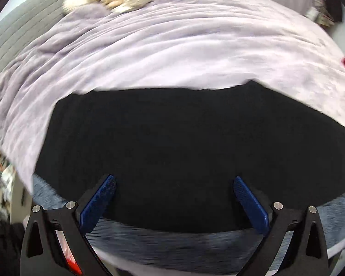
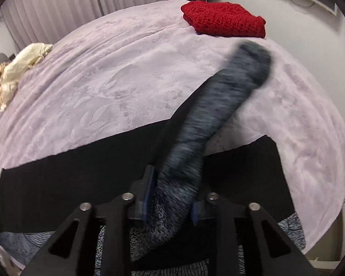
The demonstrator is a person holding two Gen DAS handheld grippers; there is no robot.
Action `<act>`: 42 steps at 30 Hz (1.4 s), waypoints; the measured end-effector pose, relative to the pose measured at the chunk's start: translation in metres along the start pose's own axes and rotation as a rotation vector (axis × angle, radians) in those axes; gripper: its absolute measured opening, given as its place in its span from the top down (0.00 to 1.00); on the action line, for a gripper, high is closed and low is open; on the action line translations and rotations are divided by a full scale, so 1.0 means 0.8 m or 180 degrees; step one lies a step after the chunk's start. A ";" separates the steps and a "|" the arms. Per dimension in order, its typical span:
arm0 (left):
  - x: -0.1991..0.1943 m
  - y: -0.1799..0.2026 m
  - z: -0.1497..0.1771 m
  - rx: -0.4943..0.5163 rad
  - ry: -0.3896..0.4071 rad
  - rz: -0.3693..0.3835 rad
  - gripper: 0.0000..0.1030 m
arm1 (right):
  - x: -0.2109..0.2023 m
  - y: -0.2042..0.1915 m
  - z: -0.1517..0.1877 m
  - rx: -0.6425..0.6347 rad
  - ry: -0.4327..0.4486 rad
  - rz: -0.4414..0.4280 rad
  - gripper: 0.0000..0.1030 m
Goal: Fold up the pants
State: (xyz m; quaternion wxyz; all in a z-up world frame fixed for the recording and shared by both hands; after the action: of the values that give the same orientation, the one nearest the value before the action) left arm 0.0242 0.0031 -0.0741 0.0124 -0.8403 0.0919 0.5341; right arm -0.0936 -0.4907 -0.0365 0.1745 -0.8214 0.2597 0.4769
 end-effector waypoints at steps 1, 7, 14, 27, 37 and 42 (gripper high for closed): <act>0.001 0.023 -0.004 0.0086 0.0008 0.0102 0.00 | 0.002 0.002 -0.005 0.0114 -0.0003 -0.0144 0.46; 0.044 0.142 -0.011 0.0480 -0.0208 0.0434 0.00 | 0.031 0.001 -0.023 0.0577 -0.0110 -0.0604 0.22; 0.047 0.133 0.007 0.0620 -0.0103 0.0095 0.00 | 0.026 0.018 -0.027 0.0496 0.0022 -0.0299 0.89; -0.009 0.025 0.007 0.0255 0.0096 -0.0097 0.00 | -0.159 0.010 -0.008 0.0028 0.0833 0.0265 0.89; 0.035 0.086 0.049 0.0684 -0.0154 0.0100 0.00 | -0.091 0.039 -0.016 -0.0130 0.0541 0.0575 0.89; 0.021 0.036 0.053 0.0564 -0.0106 -0.0102 0.00 | -0.001 0.059 0.015 -0.0088 0.0125 0.0663 0.85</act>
State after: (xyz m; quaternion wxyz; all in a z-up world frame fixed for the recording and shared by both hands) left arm -0.0116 -0.0224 -0.1052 0.0967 -0.8283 0.1251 0.5375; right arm -0.1300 -0.5226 -0.0436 0.1075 -0.8014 0.3404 0.4799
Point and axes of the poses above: each gripper's, at about its wrist camera, not at the fingertips, and x roughly the way its jaws point, y to its right, z to its underside, the point moved 9 cm from there along x, roughly the way its jaws point, and after that the axes turned 9 degrees about z, right-handed, at the moved point
